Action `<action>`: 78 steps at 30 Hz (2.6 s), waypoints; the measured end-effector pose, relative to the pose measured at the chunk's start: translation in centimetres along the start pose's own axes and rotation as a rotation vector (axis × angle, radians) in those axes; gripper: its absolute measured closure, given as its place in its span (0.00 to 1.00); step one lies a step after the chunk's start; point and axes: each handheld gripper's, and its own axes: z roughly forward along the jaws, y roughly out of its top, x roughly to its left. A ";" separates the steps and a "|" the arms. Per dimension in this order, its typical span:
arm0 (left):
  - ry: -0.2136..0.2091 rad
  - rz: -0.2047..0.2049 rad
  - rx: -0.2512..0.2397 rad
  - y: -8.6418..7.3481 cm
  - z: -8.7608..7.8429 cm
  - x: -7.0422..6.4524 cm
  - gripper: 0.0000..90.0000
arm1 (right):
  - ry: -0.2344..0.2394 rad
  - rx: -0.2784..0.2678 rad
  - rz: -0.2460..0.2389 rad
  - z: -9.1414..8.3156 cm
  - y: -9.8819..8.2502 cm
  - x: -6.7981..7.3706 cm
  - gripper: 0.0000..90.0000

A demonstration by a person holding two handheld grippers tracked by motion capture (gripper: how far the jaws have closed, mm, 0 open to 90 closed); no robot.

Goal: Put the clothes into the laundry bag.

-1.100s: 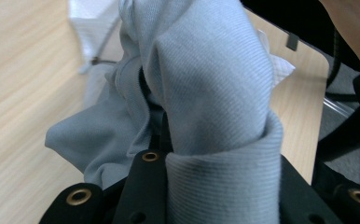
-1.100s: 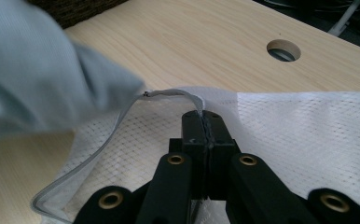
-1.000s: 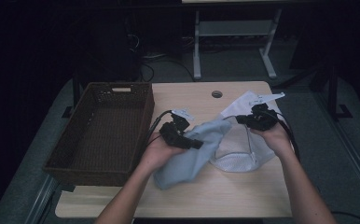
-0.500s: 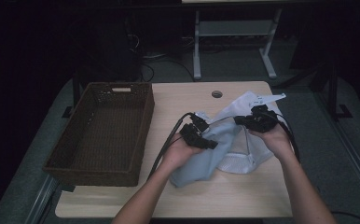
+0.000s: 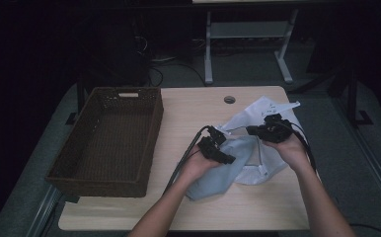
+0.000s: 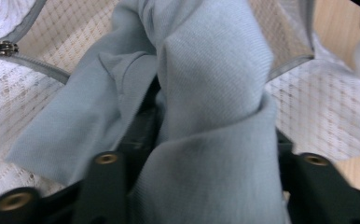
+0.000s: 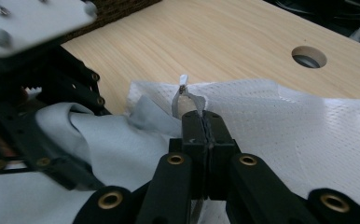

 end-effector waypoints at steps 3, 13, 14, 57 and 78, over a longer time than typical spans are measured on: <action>0.029 0.020 -0.014 -0.1 -0.6 -0.3 0.32 | 0.003 0.006 0.001 0.1 -0.1 -0.1 0.98; 0.061 0.030 -0.052 -1.1 -4.3 -0.7 0.15 | -0.001 0.013 0.007 0.0 -0.3 -0.2 0.98; 0.064 0.031 -0.055 -1.5 -4.6 -0.8 0.14 | -0.001 0.013 0.006 0.1 -0.3 -0.2 0.98; -0.042 0.094 0.046 -7.7 -2.7 -0.3 0.79 | 0.003 0.053 0.003 0.8 -0.9 -0.1 0.98; -0.090 0.113 -0.002 -4.1 -1.2 -1.3 0.68 | 0.067 0.046 -0.060 0.4 0.2 2.5 0.98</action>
